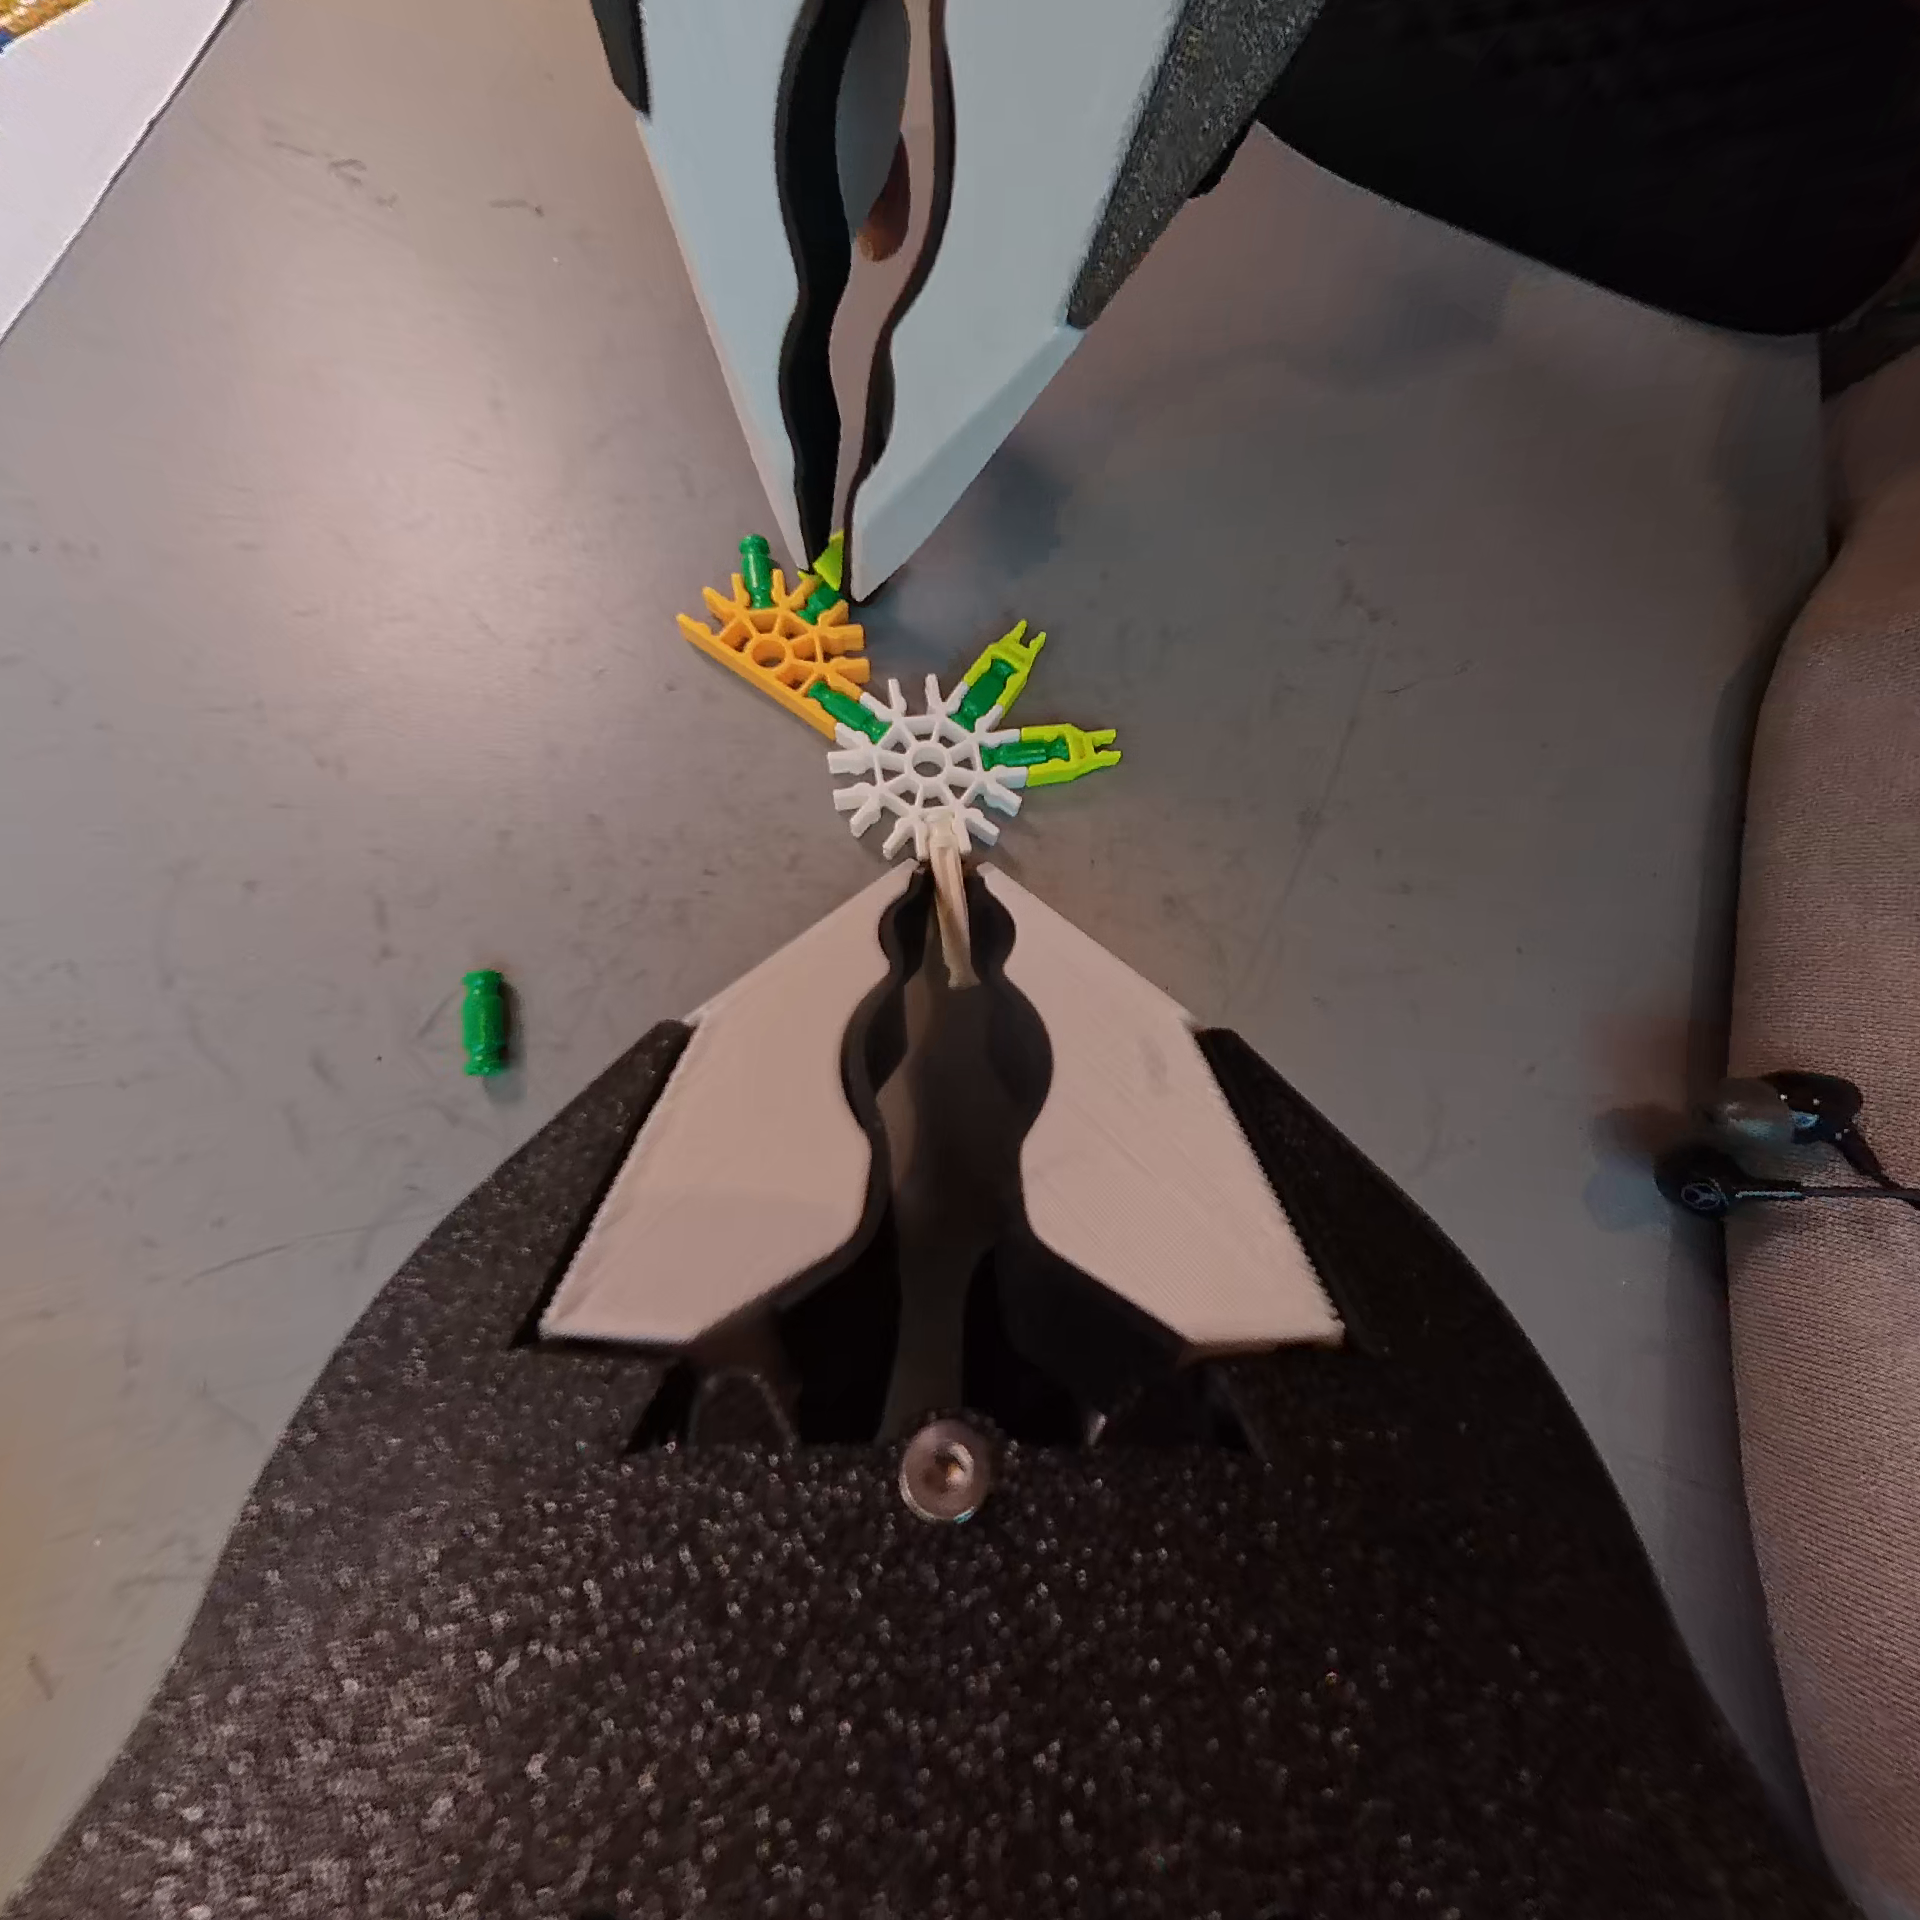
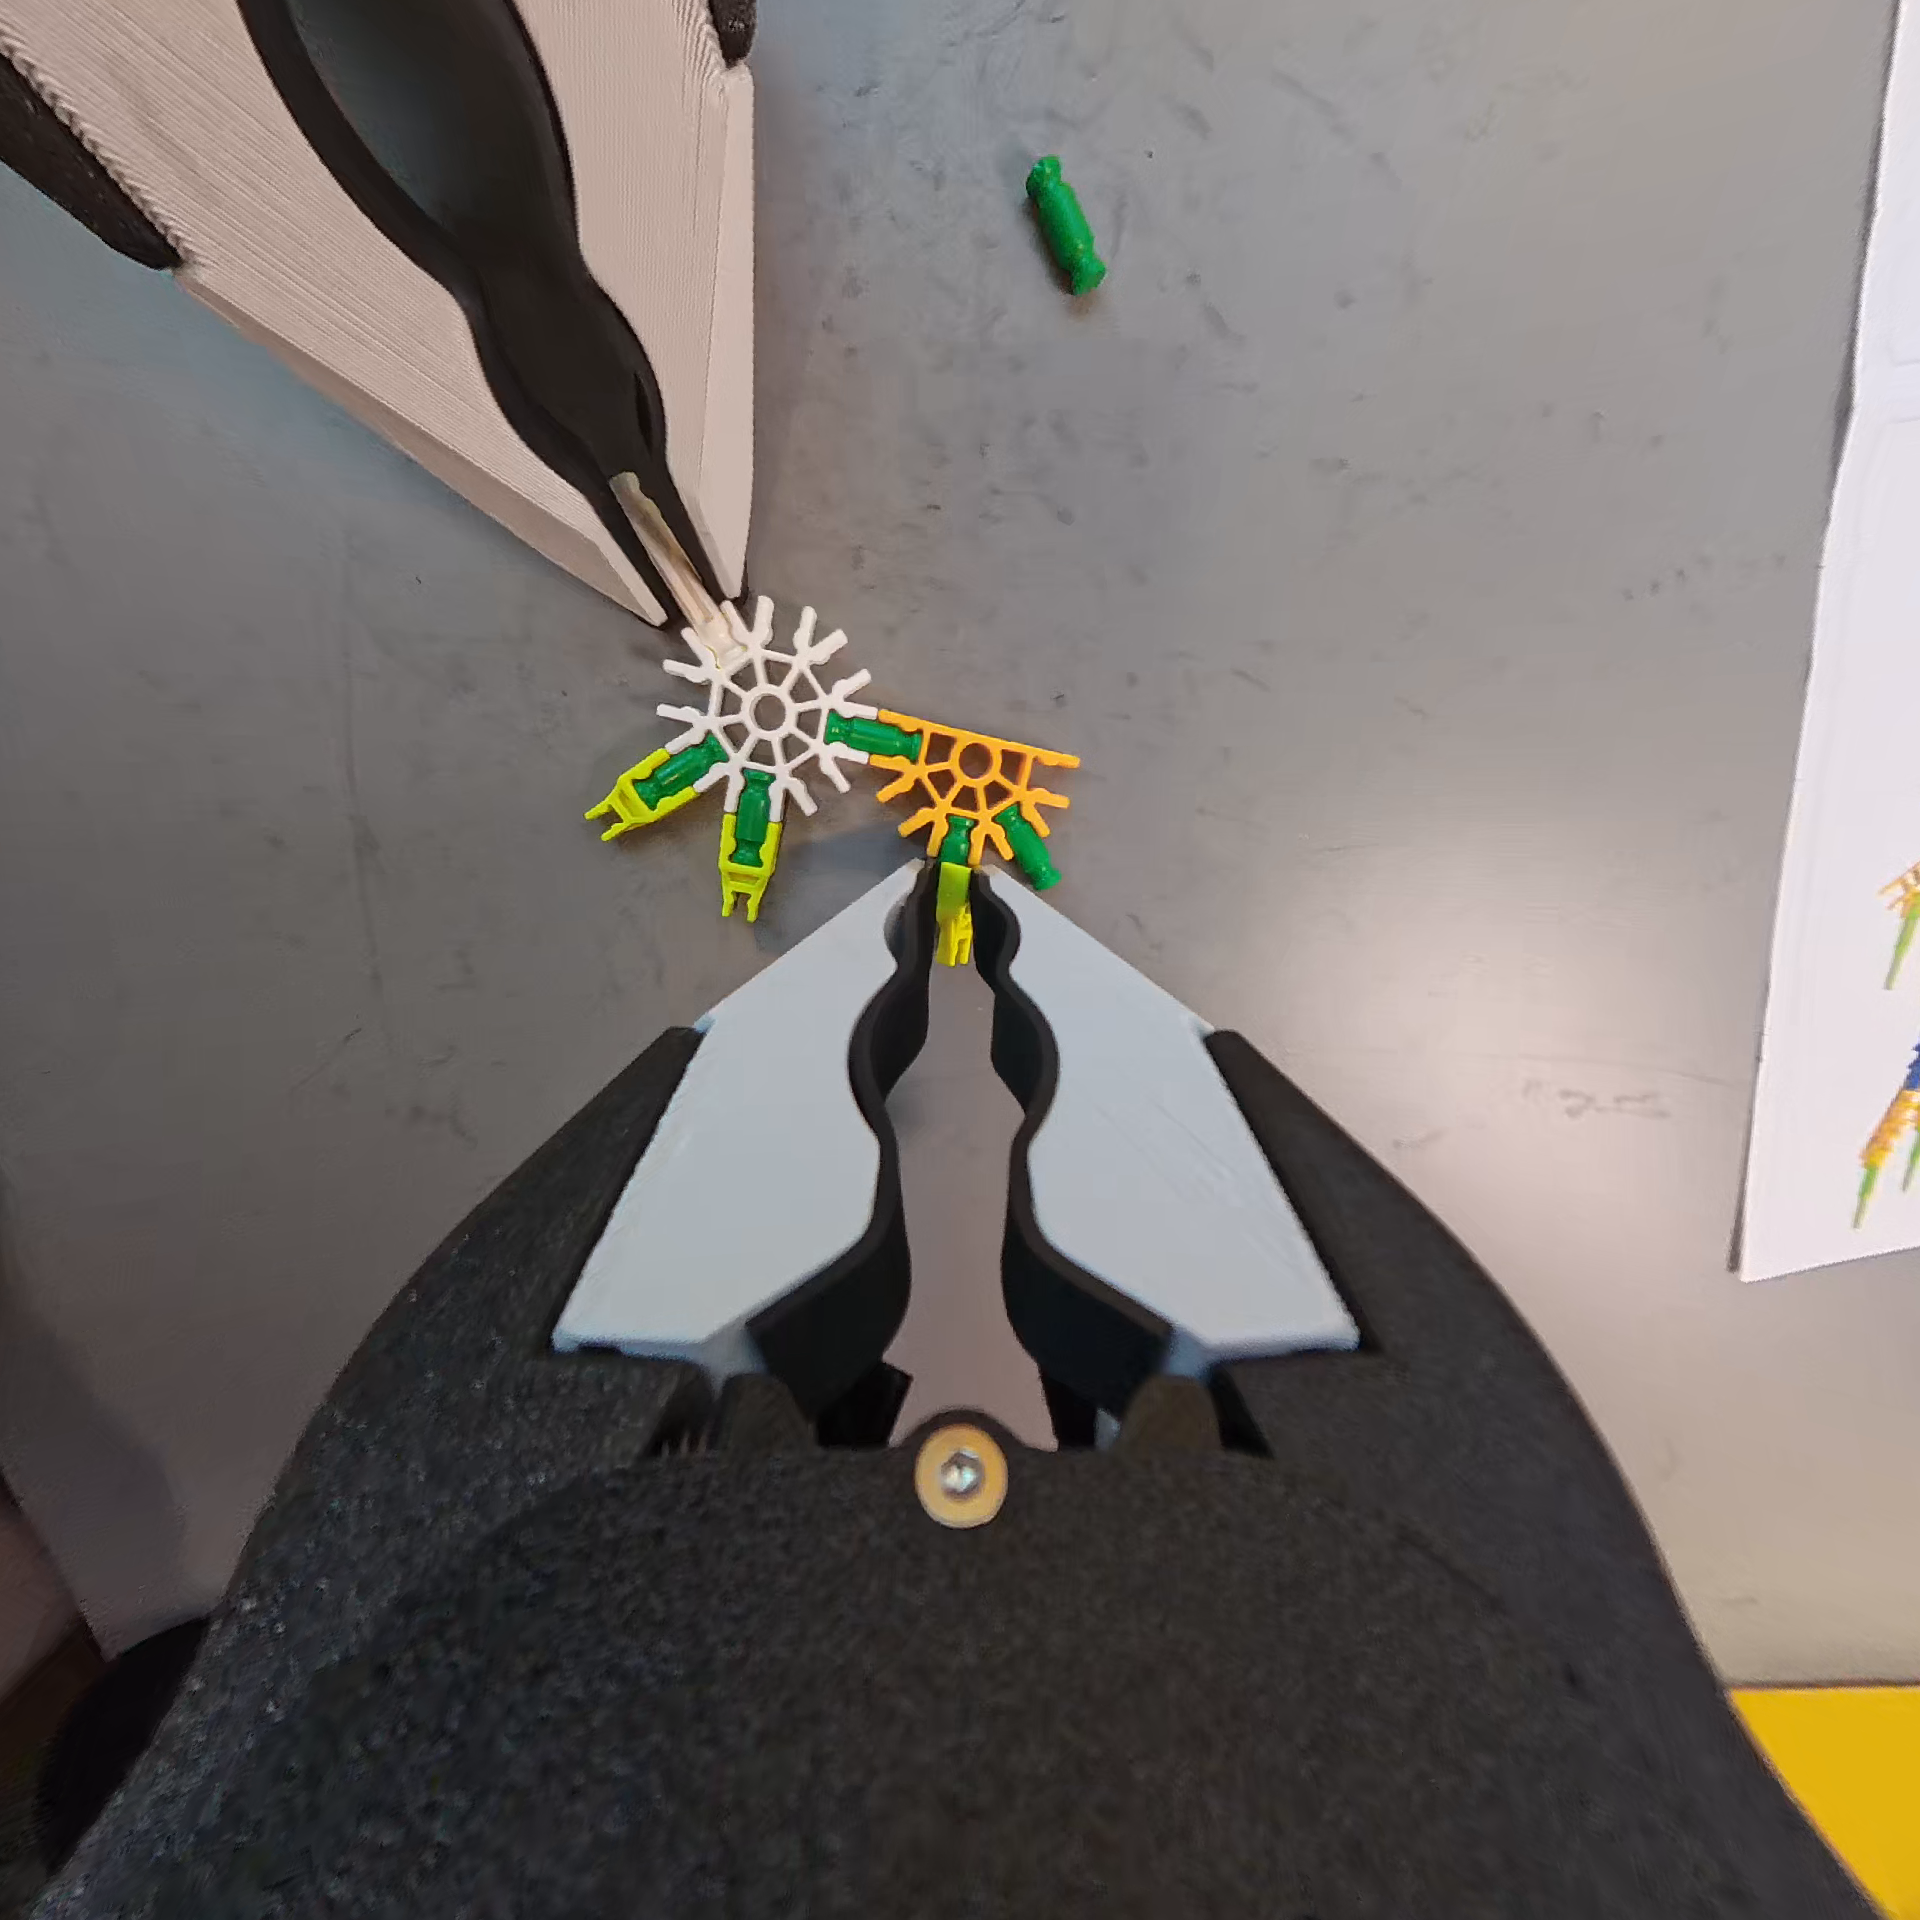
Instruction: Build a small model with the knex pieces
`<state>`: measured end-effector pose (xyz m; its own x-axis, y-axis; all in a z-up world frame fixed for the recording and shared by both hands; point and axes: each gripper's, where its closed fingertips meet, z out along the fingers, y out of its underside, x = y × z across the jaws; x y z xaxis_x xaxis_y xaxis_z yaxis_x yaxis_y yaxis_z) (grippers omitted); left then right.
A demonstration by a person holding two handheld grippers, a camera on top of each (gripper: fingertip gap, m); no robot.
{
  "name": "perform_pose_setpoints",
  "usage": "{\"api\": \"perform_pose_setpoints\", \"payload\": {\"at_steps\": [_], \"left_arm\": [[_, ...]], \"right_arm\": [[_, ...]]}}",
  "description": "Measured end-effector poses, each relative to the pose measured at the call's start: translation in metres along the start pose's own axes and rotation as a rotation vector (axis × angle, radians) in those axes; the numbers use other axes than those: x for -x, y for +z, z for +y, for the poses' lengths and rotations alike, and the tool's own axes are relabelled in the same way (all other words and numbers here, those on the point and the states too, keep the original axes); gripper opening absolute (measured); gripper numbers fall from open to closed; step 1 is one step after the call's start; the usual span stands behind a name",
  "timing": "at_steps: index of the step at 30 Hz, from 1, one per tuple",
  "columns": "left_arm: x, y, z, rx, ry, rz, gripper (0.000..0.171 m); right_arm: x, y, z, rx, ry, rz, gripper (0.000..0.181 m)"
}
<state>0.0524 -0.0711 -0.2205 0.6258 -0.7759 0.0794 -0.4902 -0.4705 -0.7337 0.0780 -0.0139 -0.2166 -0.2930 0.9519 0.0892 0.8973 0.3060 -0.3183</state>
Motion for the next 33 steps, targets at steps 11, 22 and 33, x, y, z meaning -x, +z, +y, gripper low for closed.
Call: {"api": "perform_pose_setpoints", "payload": {"at_steps": [11, 22, 33], "left_arm": [[0.000, 0.000, 0.000, 0.000, 0.000, 0.005, 0.007], [0.000, 0.000, 0.000, -0.001, -0.002, 0.006, 0.007], [0.000, 0.000, 0.000, 0.000, -0.001, 0.006, 0.007]], "right_arm": [[0.003, -0.013, -0.005, -0.157, 0.148, -0.072, 0.013], [0.003, -0.006, 0.002, -0.245, 0.355, -0.283, 0.005], [0.009, -0.015, -0.001, -0.231, 0.250, -0.244, 0.007]]}}
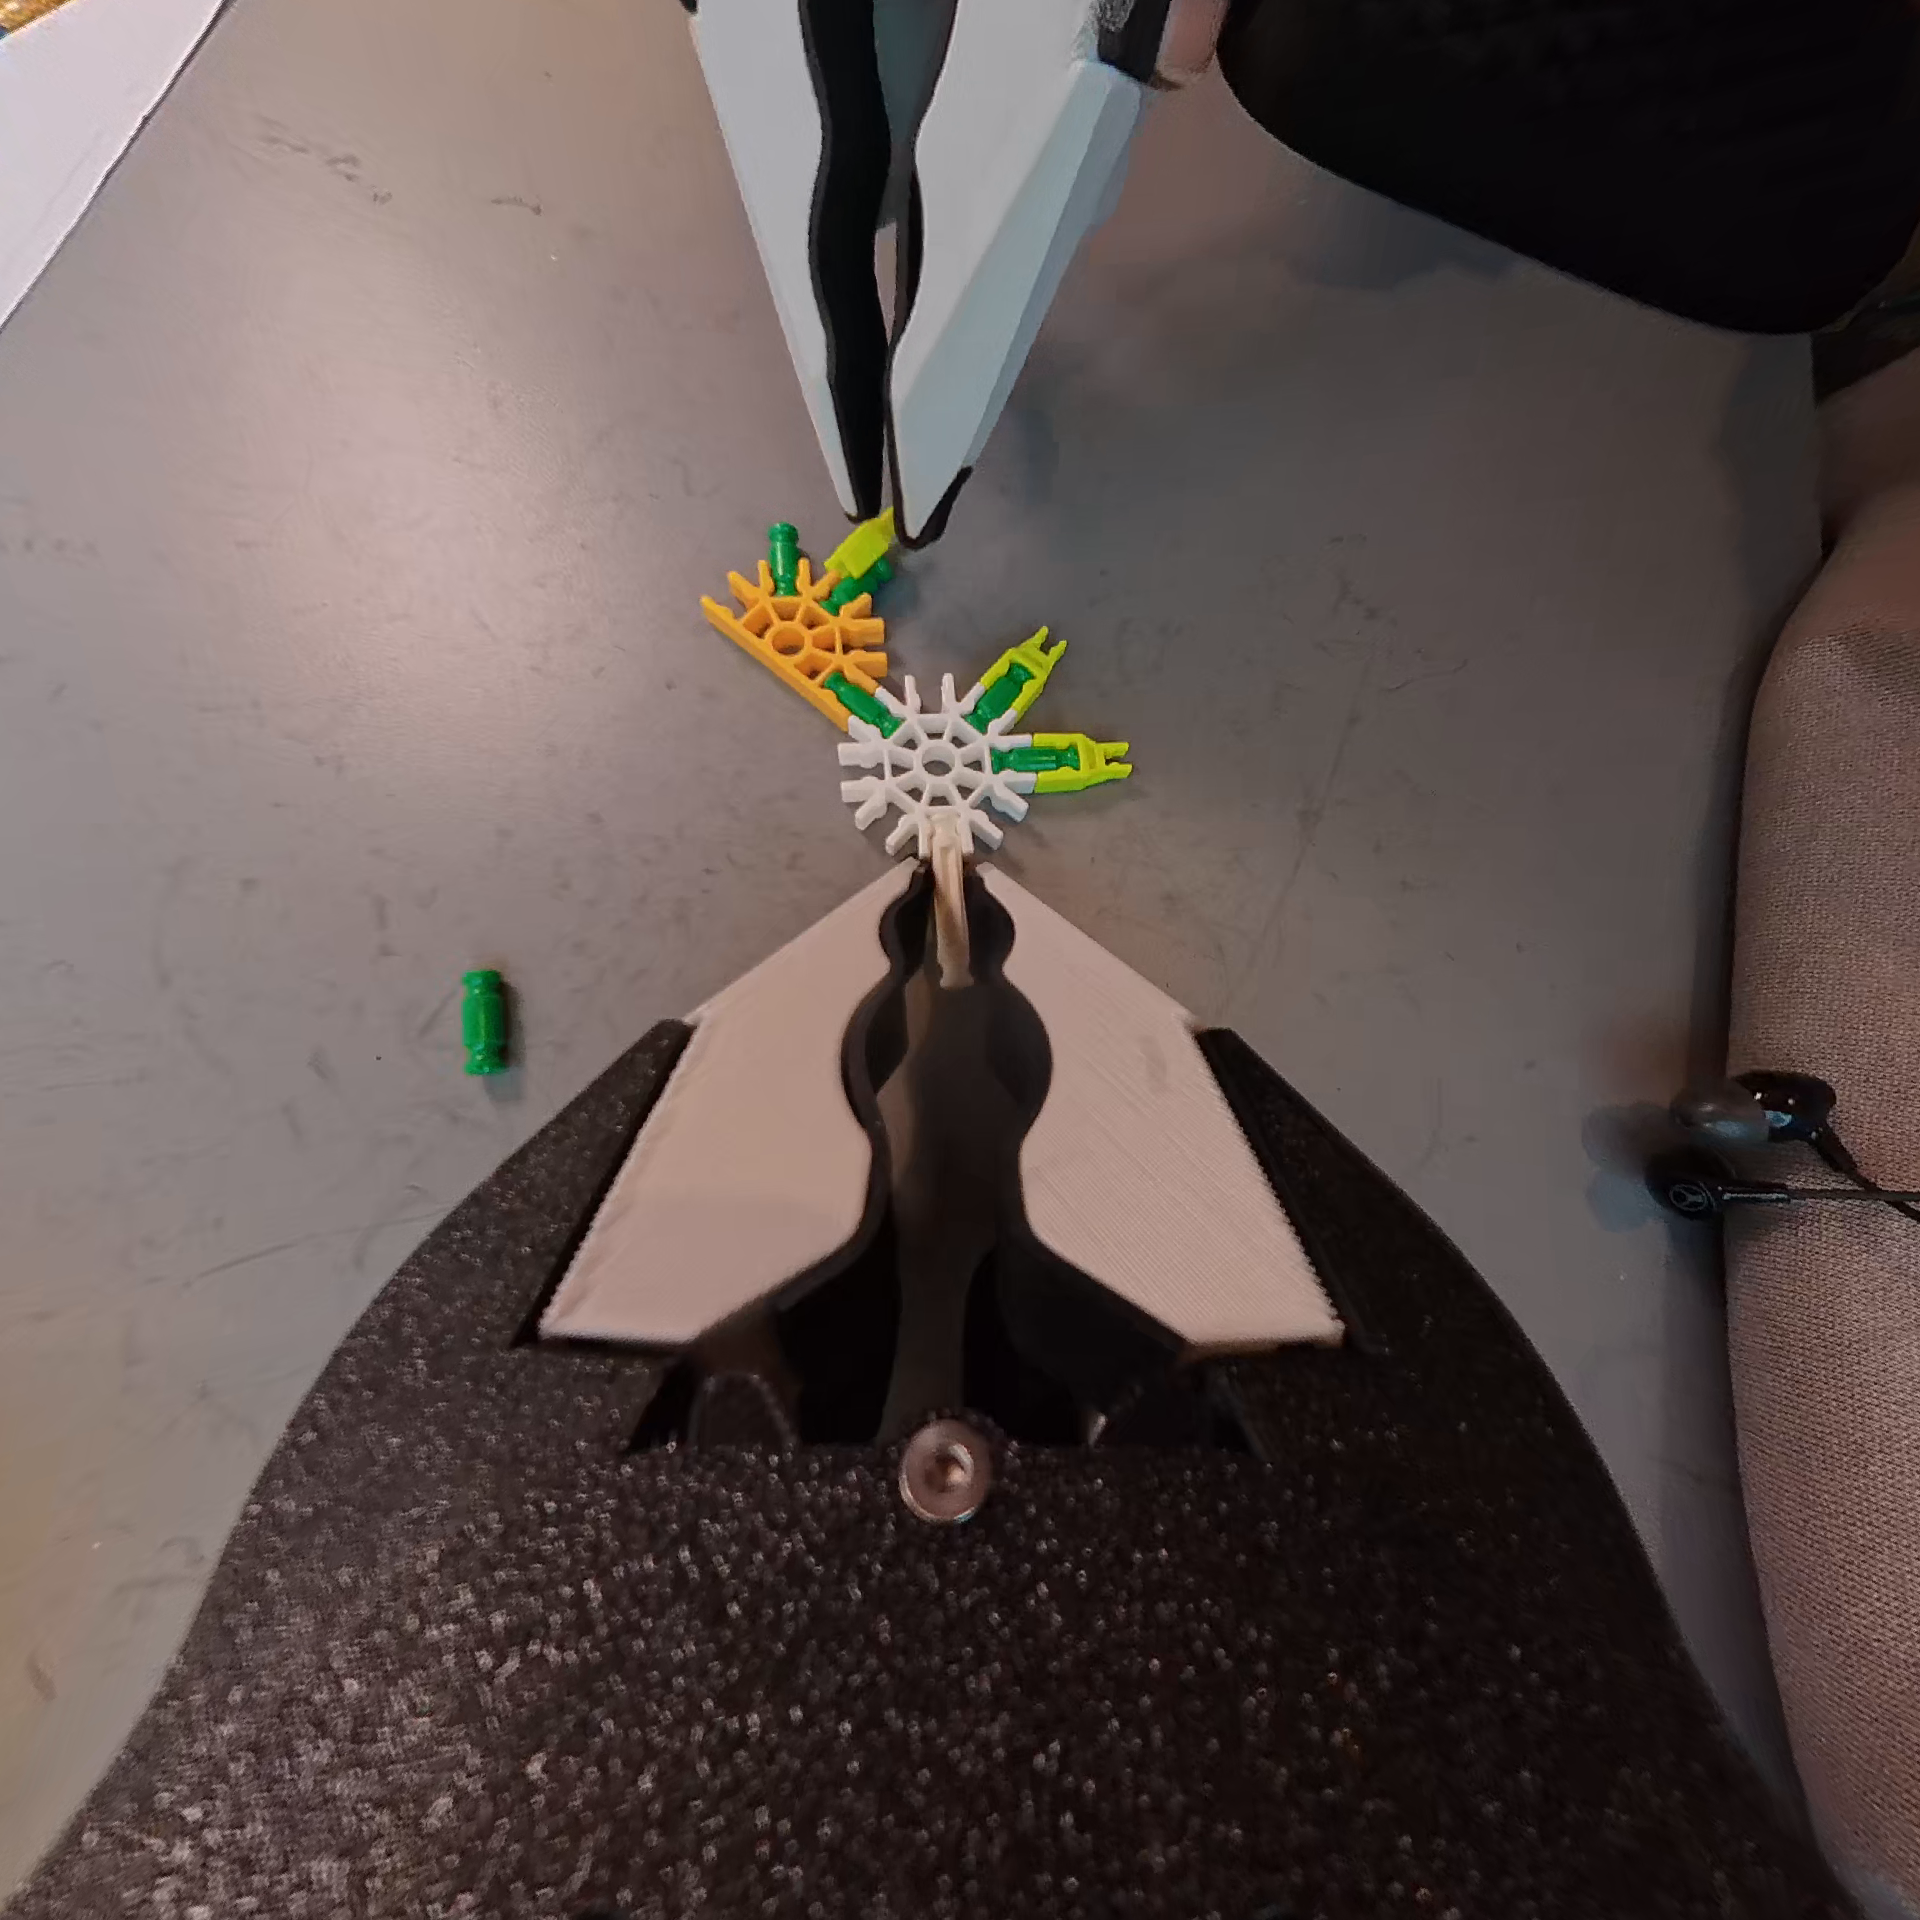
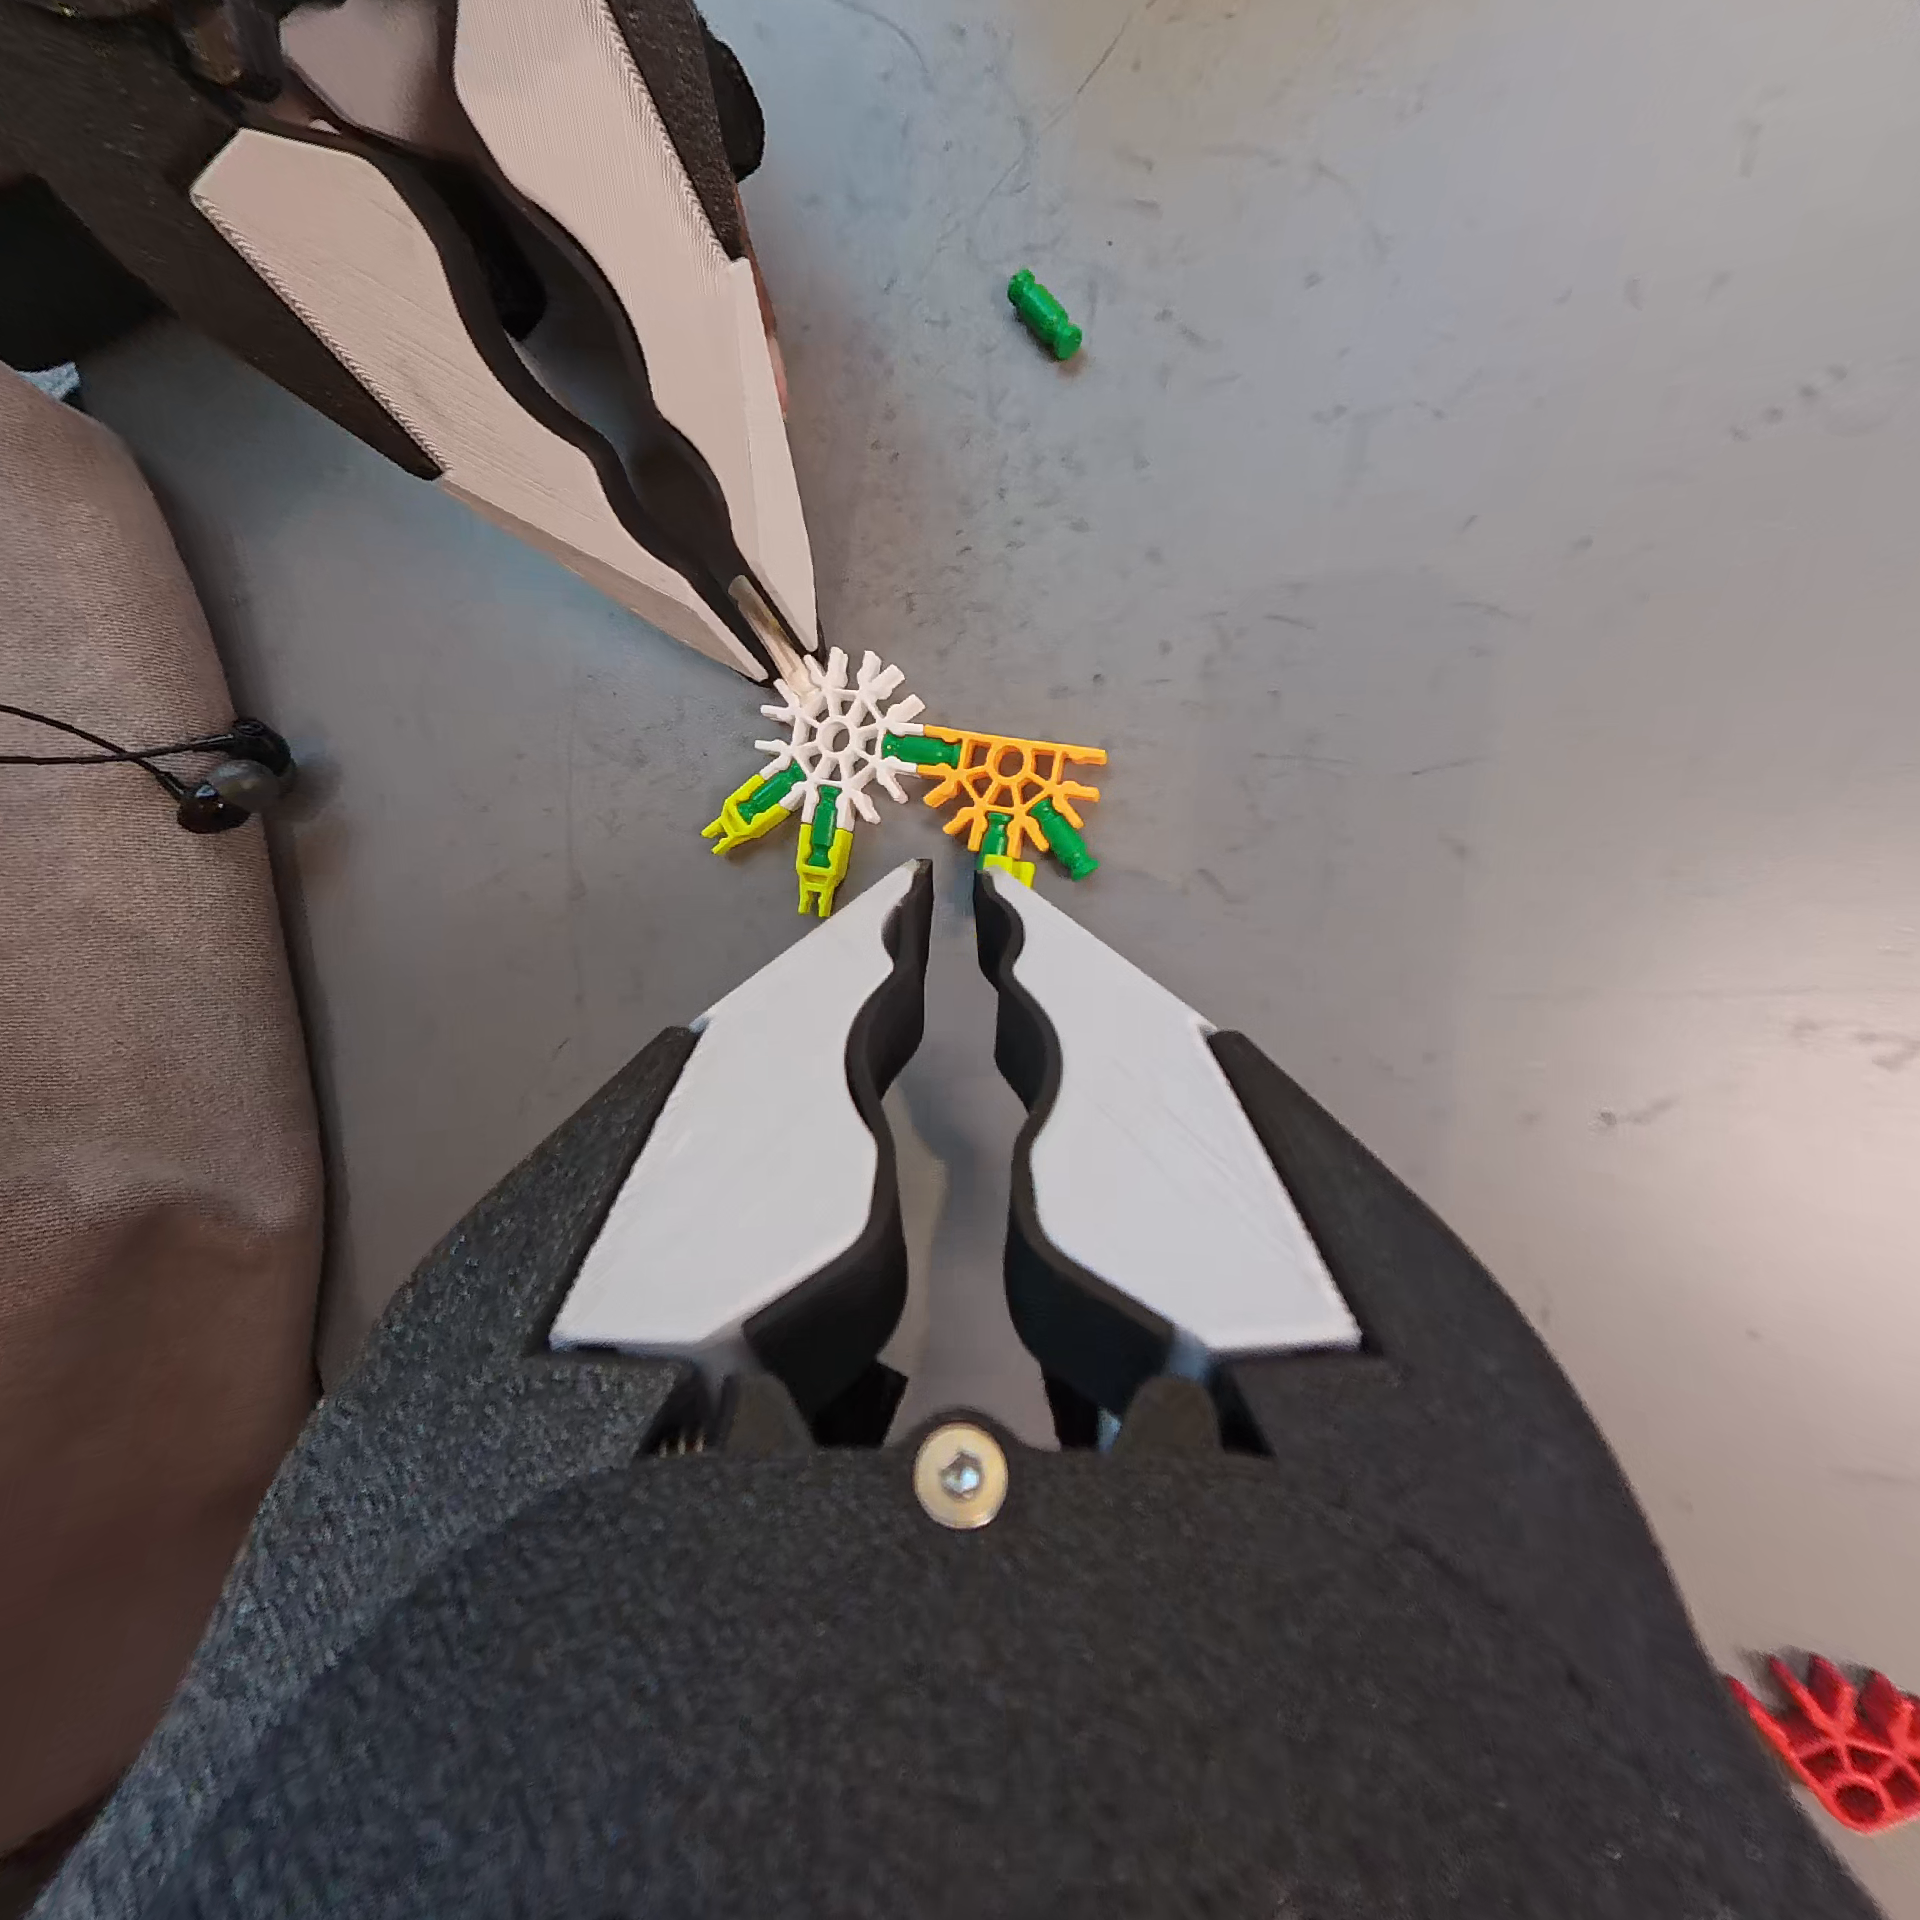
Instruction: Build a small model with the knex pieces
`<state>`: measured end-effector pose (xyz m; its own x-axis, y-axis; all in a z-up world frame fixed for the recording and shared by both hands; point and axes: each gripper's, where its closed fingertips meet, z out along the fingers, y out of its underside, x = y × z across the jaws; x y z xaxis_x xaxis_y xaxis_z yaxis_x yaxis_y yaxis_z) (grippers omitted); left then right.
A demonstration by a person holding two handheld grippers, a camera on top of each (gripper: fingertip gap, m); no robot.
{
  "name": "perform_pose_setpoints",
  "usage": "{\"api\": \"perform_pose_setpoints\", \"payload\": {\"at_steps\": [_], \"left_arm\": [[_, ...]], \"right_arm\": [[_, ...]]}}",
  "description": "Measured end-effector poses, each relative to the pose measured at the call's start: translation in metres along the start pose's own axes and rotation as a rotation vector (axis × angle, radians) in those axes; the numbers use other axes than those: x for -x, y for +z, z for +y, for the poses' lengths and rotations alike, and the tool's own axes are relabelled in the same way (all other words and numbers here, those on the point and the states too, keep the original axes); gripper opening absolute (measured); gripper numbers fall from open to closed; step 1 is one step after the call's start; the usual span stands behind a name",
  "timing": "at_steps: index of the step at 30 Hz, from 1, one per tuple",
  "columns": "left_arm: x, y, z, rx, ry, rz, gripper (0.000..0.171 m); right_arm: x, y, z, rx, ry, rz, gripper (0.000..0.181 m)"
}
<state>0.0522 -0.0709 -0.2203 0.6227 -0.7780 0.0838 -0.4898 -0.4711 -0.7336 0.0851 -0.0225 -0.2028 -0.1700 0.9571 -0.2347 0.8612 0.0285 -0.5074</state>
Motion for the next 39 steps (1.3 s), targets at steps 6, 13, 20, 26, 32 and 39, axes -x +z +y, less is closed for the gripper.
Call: {"api": "perform_pose_setpoints", "payload": {"at_steps": [6, 13, 20, 26, 32, 39], "left_arm": [[0.000, 0.000, 0.000, 0.002, 0.004, -0.003, 0.007], [0.000, 0.000, 0.000, 0.001, 0.001, -0.001, 0.007], [0.000, 0.000, 0.000, 0.001, 0.001, -0.002, 0.007], [0.000, 0.000, 0.000, 0.004, 0.005, -0.005, 0.007], [0.000, 0.000, 0.000, 0.005, 0.008, -0.008, 0.007], [0.000, 0.000, 0.000, 0.005, 0.009, -0.008, 0.007]], "right_arm": [[-0.014, -0.001, 0.001, -0.045, 0.124, -0.006, 0.002], [-0.007, 0.003, 0.004, -0.050, 0.146, -0.062, 0.000], [0.000, 0.006, 0.004, -0.015, -0.020, 0.060, 0.000], [0.001, 0.007, 0.005, 0.033, -0.152, 0.197, 0.000], [0.002, 0.007, 0.005, 0.035, -0.174, 0.213, 0.002], [-0.006, -0.004, -0.001, -0.055, -0.022, 0.155, 0.002]]}}
